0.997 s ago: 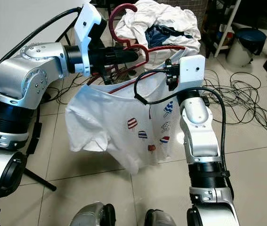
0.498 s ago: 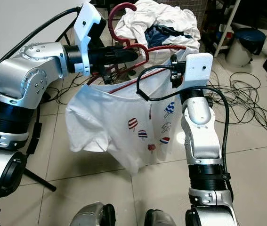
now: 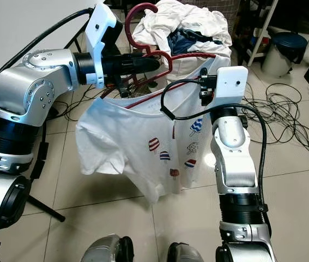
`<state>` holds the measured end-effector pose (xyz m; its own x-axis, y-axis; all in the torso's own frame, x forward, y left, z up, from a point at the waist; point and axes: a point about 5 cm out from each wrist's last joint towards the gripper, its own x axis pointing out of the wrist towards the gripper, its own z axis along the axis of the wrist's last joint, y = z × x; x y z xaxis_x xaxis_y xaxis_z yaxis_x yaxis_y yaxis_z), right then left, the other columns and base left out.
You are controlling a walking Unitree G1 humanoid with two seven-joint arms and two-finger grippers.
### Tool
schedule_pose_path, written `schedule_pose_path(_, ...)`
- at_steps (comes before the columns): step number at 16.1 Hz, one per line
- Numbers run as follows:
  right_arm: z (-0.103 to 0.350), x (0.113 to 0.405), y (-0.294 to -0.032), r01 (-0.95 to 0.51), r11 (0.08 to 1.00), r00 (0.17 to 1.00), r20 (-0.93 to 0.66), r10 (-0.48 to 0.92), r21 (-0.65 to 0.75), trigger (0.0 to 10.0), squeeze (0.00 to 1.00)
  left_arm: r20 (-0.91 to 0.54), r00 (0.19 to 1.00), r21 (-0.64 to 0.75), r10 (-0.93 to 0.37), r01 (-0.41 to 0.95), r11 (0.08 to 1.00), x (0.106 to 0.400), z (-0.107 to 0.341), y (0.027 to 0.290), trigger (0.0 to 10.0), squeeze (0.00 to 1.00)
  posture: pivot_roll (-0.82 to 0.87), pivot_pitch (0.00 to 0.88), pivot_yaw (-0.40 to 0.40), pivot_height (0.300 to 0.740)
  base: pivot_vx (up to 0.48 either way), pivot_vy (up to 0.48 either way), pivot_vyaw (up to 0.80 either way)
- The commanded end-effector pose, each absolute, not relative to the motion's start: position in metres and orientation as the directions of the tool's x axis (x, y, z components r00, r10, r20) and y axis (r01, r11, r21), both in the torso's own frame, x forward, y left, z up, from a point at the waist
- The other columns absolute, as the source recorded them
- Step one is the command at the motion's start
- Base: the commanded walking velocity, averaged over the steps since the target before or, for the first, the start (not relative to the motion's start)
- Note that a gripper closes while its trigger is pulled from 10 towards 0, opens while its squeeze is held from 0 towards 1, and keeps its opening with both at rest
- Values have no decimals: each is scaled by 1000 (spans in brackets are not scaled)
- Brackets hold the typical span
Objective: Hang hanger
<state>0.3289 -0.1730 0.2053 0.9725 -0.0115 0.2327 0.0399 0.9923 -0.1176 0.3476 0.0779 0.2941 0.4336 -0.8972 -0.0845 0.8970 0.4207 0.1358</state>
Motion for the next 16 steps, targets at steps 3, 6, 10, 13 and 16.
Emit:
schedule_pose_path(3, 207, 331, -179, 54, 992, 974, 227, -27, -113, 10000, 0, -49, 416, 153, -908, 902, 404, 343, 306, 82, 10000, 0, -86, 44, 62, 740, 0, 0, 0)
schedule_pose_path(6, 209, 334, -181, 50, 992, 973, 229, -21, -120, 8667, 0, -55, 406, 156, -912, 906, 393, 341, 306, 81, 10000, 0, -84, 45, 62, 740, 0, 0, 0)
schedule_pose_path(10, 210, 333, -178, 16, 990, 972, 236, 17, -138, 0, 0, -57, 406, 158, -912, 906, 393, 341, 306, 81, 10000, 0, -84, 45, 62, 740, 0, 0, 0)
schedule_pose_path(13, 210, 334, -175, -4, 989, 971, 236, 39, -149, 0, 0, -57, 409, 163, -911, 904, 396, 341, 305, 81, 10000, 0, -83, 41, 61, 740, 0, 0, 0)
schedule_pose_path(16, 211, 335, -175, -7, 988, 969, 241, 45, -153, 0, 0, -56, 407, 168, -912, 904, 393, 341, 306, 80, 10000, 0, -84, 39, 60, 740, 0, 0, 0)
